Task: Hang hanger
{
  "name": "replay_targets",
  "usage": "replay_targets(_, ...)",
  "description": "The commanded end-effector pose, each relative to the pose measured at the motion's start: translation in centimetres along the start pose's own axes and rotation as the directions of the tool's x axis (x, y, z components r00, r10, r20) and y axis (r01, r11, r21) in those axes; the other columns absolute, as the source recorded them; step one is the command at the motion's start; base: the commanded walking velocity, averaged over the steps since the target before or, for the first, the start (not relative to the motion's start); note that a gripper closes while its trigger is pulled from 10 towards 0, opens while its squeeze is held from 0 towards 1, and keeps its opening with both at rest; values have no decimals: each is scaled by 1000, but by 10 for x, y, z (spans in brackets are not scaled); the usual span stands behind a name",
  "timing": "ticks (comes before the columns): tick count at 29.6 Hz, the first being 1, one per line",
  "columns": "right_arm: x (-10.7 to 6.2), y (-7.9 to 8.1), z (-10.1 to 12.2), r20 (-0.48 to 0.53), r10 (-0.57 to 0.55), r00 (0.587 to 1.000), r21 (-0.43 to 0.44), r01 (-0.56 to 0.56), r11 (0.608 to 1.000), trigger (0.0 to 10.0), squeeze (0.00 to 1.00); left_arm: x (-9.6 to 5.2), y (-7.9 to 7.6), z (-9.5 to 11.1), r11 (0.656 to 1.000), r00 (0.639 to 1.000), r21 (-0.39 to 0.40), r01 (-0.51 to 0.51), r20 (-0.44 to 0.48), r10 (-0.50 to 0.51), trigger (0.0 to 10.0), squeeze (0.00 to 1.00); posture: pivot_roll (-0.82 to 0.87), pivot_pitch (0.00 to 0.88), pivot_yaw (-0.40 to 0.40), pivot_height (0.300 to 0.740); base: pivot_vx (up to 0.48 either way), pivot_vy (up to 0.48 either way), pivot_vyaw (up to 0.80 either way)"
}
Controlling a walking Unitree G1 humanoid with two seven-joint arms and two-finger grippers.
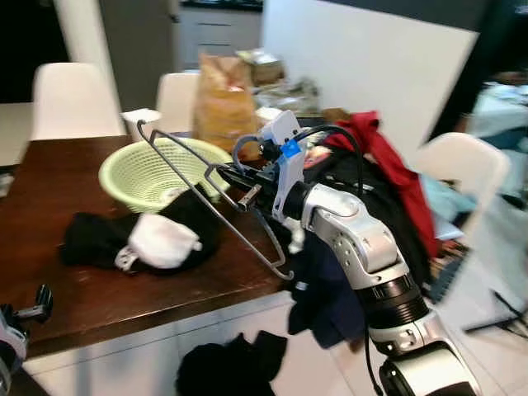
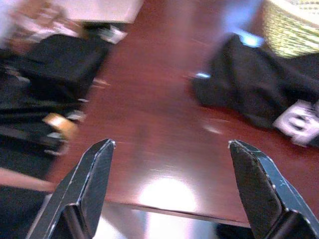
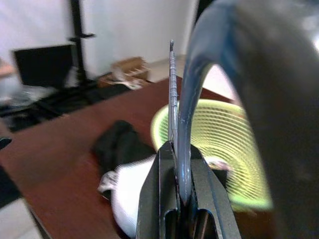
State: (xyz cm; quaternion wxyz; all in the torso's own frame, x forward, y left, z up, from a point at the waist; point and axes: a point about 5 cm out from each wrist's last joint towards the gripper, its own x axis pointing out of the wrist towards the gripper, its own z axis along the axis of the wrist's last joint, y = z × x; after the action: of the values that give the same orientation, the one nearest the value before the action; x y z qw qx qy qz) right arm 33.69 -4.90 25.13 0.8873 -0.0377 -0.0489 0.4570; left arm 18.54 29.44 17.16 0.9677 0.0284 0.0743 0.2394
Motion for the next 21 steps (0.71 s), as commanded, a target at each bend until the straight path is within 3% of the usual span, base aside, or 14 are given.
replay_targets(1, 2, 5, 2, 5, 10, 1000, 2, -10, 1000, 10000, 0, 9, -3, 5, 999, 999, 51, 12, 41, -14, 10000, 0, 103, 0, -101, 740, 0, 0, 0)
replay_targets(7, 5, 9, 1, 1, 9, 1000, 7, -9, 1000, 10000, 0, 20, -11, 15, 997, 992, 54, 56, 106, -61, 10000, 0, 101, 0, -102, 740, 0, 0, 0)
replay_targets(8, 7, 11, 0, -3, -1, 1000, 8, 1, 1000, 10000, 0, 28, -21, 20, 990, 979, 47, 135, 145, -141, 10000, 0, 95, 0, -98, 740, 0, 0, 0)
replay_targets(9, 7, 11, 0, -3, -1, 1000, 8, 1, 1000, 10000, 0, 28, -21, 20, 990, 979, 47, 135, 145, -141, 10000, 0, 95, 0, -98, 740, 0, 0, 0)
replay_targets(10, 9, 11, -1, -11, -26, 1000, 17, 26, 1000, 10000, 0, 42, -44, 16, 949, 936, 23, 313, 163, -313, 10000, 0, 86, 0, -98, 740, 0, 0, 0)
replay_targets(11, 9, 11, -1, -11, -26, 1000, 17, 26, 1000, 10000, 0, 42, -44, 16, 949, 936, 23, 313, 163, -313, 10000, 0, 86, 0, -98, 740, 0, 0, 0)
replay_targets(13, 9, 9, -1, -17, -44, 999, 18, 45, 999, 10000, 0, 51, -60, 4, 908, 898, -9, 418, 152, -412, 10000, 0, 73, 0, -97, 740, 0, 0, 0)
replay_targets(21, 7, 3, 1, -20, -68, 998, 10, 68, 998, 10000, 0, 66, -83, -13, 870, 865, 11, 492, 101, -491, 10000, 0, 58, 0, -96, 740, 0, 0, 0)
